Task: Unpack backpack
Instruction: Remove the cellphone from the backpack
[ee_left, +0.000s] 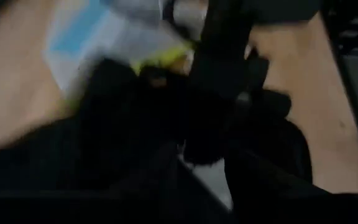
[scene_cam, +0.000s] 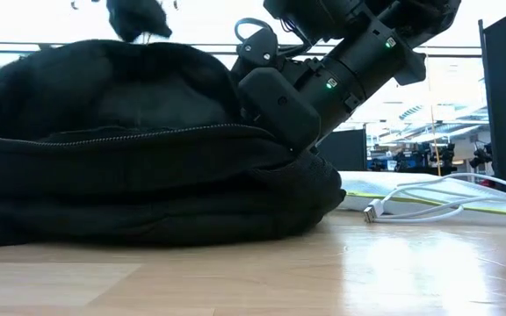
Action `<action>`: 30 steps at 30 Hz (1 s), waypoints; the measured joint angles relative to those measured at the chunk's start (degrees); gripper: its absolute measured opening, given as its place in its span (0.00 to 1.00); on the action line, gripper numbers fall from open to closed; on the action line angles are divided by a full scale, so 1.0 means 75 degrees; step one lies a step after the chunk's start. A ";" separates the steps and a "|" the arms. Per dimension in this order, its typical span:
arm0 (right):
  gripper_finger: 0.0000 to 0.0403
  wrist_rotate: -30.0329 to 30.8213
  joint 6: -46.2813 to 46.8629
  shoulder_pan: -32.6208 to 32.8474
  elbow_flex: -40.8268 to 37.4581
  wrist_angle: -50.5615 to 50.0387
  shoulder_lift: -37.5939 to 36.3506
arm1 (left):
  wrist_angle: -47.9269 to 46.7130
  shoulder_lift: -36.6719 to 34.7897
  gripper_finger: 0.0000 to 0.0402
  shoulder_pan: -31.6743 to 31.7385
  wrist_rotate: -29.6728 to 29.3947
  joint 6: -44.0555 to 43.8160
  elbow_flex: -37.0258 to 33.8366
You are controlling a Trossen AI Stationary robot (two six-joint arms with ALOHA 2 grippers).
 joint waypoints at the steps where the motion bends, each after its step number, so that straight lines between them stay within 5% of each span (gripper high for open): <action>1: 0.45 -0.0003 0.0023 0.0000 0.0000 -0.0011 -0.0003 | -0.0239 -0.0031 0.29 -0.0082 -0.0335 0.0068 0.0175; 6: 0.47 -0.0015 0.0041 0.0009 0.0000 -0.0019 -0.0003 | -0.0765 -0.0092 0.29 -0.0347 -0.1268 0.0076 0.0822; 11: 0.48 -0.0023 0.0037 0.0005 0.0000 -0.0006 -0.0006 | 0.0739 0.0287 0.29 -0.0946 -0.0370 0.0321 0.0736; 19: 0.46 -0.0070 0.0007 -0.0026 0.0000 0.0050 -0.0006 | 0.1150 0.2576 0.29 -0.1782 -0.0117 -0.0787 0.0694; 30: 0.47 -0.0055 0.0014 -0.0017 0.0000 0.0067 -0.0006 | 0.1755 0.4365 0.29 -0.1393 0.0581 -0.1329 0.0696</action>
